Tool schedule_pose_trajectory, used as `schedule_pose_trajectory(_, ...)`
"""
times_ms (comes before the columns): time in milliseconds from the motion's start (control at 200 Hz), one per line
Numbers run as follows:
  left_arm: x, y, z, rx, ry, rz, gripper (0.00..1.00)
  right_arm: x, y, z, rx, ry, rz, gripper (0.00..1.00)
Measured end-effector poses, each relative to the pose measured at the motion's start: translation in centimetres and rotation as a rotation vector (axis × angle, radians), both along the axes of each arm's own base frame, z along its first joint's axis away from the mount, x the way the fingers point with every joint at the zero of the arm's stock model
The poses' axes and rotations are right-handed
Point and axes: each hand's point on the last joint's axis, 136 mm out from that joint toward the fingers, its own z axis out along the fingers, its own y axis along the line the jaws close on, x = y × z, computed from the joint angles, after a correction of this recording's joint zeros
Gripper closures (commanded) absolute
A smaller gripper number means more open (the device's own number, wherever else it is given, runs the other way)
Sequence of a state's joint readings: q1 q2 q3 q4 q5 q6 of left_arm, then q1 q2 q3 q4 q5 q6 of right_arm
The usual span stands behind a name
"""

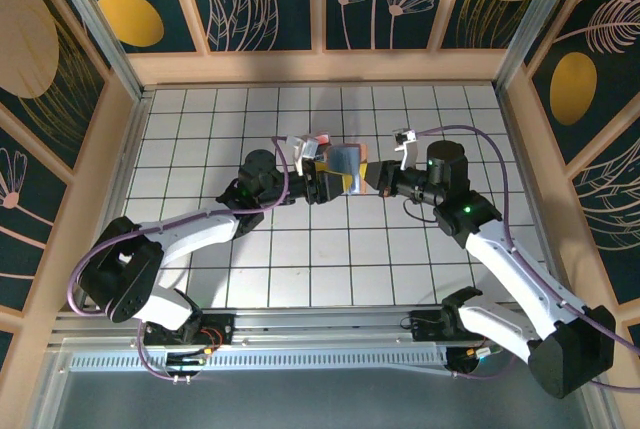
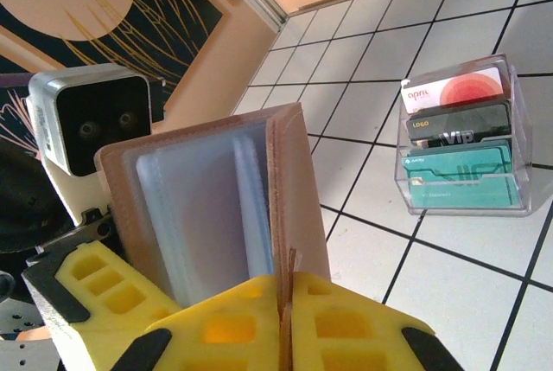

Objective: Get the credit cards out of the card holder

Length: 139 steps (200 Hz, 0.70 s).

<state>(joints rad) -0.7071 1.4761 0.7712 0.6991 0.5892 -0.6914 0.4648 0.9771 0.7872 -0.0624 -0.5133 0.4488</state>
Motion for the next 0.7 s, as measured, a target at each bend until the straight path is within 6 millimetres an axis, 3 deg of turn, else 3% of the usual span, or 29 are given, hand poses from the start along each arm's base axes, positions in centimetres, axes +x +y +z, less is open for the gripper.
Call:
schedule_pose_trajectory(245, 0.15, 0.13, 0.26, -0.003, -0.004, 0.014, 0.36, 0.14, 0.15, 0.23, 0.004, -0.016, 0.006, 1.0)
schedule_pose_trajectory(310, 0.11, 0.19, 0.44, -0.005, -0.008, 0.015, 0.4, 0.12, 0.19, 0.34, 0.007, -0.02, 0.009, 0.78)
schedule_pose_trajectory(445, -0.09, 0.2, 0.82, -0.012, -0.016, 0.009, 0.47, -0.02, 0.36, 0.69, 0.008, -0.049, 0.028, 0.53)
schedule_pose_trajectory(520, -0.26, 0.16, 0.86, -0.014, -0.014, -0.001, 0.48, -0.23, 0.51, 0.8, 0.015, -0.052, 0.041, 0.47)
schedule_pose_trajectory(696, -0.58, 0.05, 0.89, -0.015, -0.015, -0.02, 0.45, -0.6, 0.85, 0.99, 0.03, -0.067, 0.072, 0.44)
